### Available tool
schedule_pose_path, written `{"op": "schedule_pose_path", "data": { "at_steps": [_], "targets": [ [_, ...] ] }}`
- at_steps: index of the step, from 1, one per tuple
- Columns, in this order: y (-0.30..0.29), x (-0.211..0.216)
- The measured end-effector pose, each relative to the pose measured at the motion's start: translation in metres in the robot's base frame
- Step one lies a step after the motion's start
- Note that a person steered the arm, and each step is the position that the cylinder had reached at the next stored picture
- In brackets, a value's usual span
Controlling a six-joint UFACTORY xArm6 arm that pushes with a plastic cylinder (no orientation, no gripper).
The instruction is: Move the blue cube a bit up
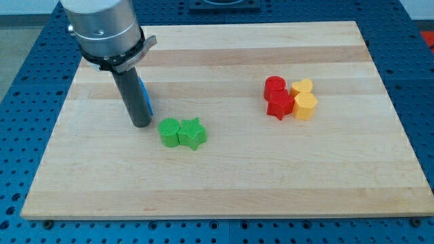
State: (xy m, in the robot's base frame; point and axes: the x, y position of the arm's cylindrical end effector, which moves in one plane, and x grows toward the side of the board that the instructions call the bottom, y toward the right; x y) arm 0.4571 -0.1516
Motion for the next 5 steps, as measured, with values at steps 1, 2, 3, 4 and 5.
{"op": "schedule_pose_path", "data": {
  "at_steps": [1, 2, 3, 4, 5],
  "targets": [
    [-0.006, -0.003],
    [-0.006, -0.003],
    [-0.001, -0.003],
    [0.000, -0.003],
    [0.004, -0.003]
  ]
}}
